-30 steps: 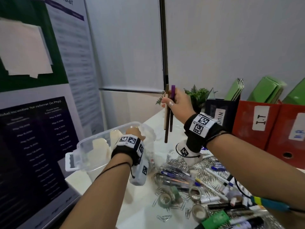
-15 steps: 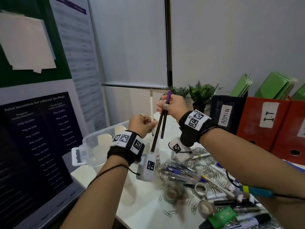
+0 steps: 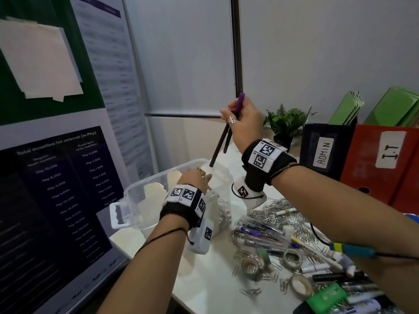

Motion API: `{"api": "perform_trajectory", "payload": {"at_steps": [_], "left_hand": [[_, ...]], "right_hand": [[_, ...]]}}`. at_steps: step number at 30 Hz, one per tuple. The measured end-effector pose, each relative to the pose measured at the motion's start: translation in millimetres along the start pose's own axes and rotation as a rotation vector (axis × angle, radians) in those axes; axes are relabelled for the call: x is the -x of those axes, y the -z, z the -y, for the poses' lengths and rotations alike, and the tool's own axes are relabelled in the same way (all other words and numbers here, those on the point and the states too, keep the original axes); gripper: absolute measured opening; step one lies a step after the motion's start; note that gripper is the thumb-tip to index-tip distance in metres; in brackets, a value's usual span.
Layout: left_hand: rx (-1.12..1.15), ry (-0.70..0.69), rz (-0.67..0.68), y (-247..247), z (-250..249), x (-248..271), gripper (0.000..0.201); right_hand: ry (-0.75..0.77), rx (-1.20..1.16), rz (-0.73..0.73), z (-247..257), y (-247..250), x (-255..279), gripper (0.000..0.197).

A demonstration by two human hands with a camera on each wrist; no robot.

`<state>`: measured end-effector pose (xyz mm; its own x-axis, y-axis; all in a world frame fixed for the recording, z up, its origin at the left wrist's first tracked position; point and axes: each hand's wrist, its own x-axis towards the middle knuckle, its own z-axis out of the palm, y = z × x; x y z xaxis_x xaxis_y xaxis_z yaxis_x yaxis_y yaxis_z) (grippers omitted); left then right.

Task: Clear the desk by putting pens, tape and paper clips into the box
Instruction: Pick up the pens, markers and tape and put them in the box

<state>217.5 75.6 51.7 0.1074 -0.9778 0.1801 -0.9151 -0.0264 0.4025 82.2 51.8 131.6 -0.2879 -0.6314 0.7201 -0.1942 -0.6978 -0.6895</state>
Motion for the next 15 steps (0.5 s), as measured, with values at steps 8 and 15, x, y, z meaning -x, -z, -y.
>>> {"api": "perform_trajectory", "payload": {"at_steps": [8,15], "left_hand": [[0.077,0.078,-0.158,-11.6,2.1,3.8,0.074],[0.074,0.091,-0.083,-16.5,5.5,-2.4,0.073]], "right_hand": [[-0.194,0.671,0.625,-26.0,-54.4,10.4,0.022],[-0.491,0.823,0.881,-48.6,-48.9,18.9,0.032]]}}
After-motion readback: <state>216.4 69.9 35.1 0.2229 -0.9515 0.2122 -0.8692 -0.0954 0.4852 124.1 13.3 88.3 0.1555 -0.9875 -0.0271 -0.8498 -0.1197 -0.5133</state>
